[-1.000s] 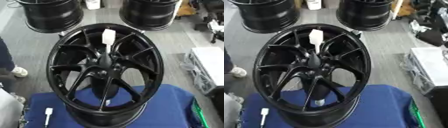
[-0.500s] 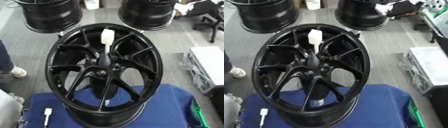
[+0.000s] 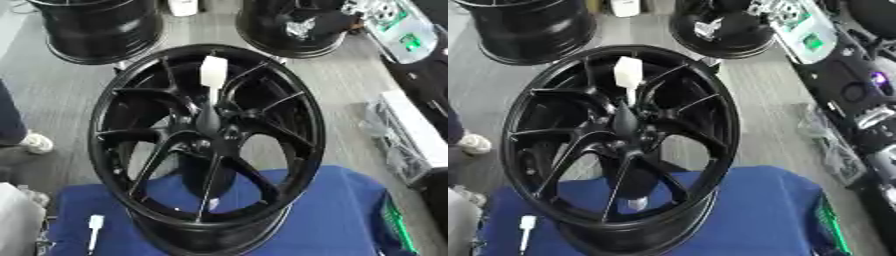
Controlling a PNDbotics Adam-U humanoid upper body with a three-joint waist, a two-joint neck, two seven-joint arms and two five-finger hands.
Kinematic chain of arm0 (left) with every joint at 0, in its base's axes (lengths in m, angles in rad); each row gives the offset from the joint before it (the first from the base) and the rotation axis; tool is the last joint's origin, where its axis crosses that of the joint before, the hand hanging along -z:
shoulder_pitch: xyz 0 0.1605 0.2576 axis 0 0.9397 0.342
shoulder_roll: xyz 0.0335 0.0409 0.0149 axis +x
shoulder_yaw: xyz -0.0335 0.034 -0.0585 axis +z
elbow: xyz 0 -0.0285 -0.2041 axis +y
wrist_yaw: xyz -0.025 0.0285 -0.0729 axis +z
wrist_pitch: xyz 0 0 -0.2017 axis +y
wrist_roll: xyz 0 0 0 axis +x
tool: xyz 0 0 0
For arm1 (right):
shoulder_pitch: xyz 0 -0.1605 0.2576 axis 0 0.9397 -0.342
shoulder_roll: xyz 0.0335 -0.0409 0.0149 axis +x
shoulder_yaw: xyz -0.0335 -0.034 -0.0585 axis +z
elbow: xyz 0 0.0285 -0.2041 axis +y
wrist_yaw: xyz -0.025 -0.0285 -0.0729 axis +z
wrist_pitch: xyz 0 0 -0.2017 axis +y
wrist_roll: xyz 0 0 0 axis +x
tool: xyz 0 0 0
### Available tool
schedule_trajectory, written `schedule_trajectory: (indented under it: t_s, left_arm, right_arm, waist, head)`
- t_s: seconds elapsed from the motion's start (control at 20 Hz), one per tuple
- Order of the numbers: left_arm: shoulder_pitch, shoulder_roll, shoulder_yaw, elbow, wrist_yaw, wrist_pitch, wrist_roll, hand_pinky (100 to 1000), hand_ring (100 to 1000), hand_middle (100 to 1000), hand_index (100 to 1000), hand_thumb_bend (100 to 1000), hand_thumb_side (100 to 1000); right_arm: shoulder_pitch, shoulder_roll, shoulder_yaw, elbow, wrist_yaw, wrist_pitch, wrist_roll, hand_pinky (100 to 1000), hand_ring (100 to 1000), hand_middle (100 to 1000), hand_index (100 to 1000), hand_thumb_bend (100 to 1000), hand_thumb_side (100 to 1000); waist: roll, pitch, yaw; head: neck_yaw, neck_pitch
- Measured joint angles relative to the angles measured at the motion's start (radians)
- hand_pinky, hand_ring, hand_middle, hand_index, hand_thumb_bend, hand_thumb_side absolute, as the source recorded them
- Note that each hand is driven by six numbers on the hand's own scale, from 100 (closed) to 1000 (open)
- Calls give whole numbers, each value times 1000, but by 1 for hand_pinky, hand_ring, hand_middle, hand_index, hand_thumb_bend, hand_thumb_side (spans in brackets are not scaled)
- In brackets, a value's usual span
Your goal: Pull the pin out of the wheel hub.
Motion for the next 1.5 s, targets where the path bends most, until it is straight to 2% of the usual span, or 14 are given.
schedule_trajectory:
  t_s: [0.25, 0.65, 1.05, 1.5]
  left_arm:
    - [-1, 0, -4, 1, 0, -1, -5, 643, 588, 609, 694, 538, 611]
    - [-1, 0, -7, 6, 0, 0, -7, 643, 588, 610, 694, 537, 611]
    - [-1, 0, -10, 6, 0, 1, -13, 644, 588, 610, 694, 537, 612]
    - [-2, 0, -10, 6, 0, 1, -15, 645, 588, 611, 695, 537, 612]
  right_arm:
    - [-25, 59, -15, 81, 72, -23, 0, 800, 837, 922, 935, 100, 434]
    - [-38, 114, -14, 111, 147, -47, 32, 796, 821, 891, 936, 100, 516]
    - [-45, 153, -3, 119, 191, -55, 83, 781, 799, 852, 935, 100, 562]
    - [-53, 160, 21, 75, 211, -63, 160, 762, 771, 808, 935, 100, 555]
  waist:
    - [3, 0, 6]
    - [3, 0, 8]
    - [3, 0, 11]
    - [1, 0, 16]
  head:
    - [-13, 0]
    - [-23, 0]
    - [-29, 0]
    - [-34, 0]
